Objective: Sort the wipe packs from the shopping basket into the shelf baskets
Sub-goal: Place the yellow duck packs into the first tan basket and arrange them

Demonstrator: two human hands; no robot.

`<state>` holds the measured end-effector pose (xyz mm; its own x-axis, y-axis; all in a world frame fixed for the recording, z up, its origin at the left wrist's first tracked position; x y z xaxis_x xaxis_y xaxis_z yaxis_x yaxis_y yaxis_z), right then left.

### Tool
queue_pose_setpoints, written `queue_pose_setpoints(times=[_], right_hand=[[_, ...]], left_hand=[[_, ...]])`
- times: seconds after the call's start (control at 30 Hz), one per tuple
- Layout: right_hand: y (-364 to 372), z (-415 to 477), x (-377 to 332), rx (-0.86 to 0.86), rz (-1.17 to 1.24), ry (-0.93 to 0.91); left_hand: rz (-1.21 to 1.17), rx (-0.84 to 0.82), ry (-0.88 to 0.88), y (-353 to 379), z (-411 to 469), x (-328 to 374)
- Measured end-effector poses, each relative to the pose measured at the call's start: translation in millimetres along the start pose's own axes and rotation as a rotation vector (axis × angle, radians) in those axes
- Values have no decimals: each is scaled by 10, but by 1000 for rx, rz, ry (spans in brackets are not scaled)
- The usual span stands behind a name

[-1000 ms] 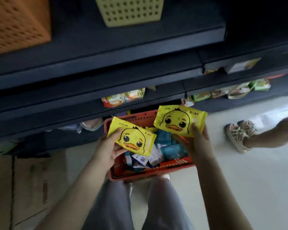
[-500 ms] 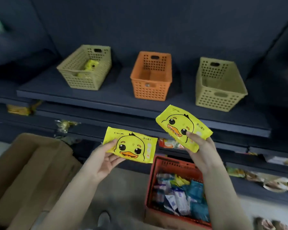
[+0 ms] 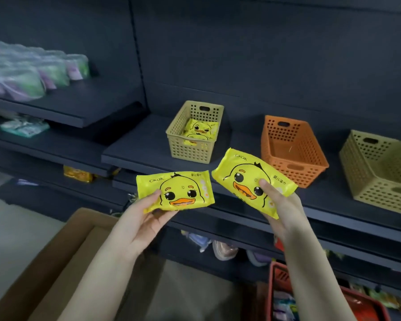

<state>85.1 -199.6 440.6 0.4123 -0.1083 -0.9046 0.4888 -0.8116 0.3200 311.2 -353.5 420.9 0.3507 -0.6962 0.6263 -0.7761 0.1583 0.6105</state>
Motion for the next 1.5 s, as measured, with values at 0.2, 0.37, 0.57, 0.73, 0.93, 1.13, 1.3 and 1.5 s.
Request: queue_pose_setpoints(times=[0.2, 0.37, 0.57, 0.73, 0.93, 1.13, 1.3, 1.5], right_hand=[[514, 523, -136, 22, -63, -53], [938, 1232, -308, 57, -132, -145], [1438, 2210, -430, 17, -370, -225], [1830, 2752, -295, -154, -719, -178], [1987, 2933, 193, -261, -990, 71], [2106, 3071, 105, -215, -1193, 41], [2277, 3297, -17, -487, -1629, 44], [2412, 3326, 213, -664, -1730, 152]], left_hand=[[27, 116, 95, 115, 468, 485], [75, 136, 240, 328, 1100, 975], [51, 215, 350, 457, 1863, 1423], [-34, 242, 355, 542, 2355, 1623], [-64, 149, 237, 954, 3047, 1725], [17, 6, 112, 1324, 3640, 1686], [44, -66, 67, 1416, 3959, 1637], [30, -134, 64, 1357, 4108, 1537]])
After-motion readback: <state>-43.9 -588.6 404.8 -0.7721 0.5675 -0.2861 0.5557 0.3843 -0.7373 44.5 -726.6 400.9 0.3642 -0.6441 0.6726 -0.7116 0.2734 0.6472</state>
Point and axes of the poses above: each hand's wrist, its own z-axis towards the middle knuckle, its own y-axis out of the palm, x = y × z, the point moved 1 cm from there along z, towards the middle knuckle, and after that the axes turned 6 degrees about x, right-handed, at the moved point
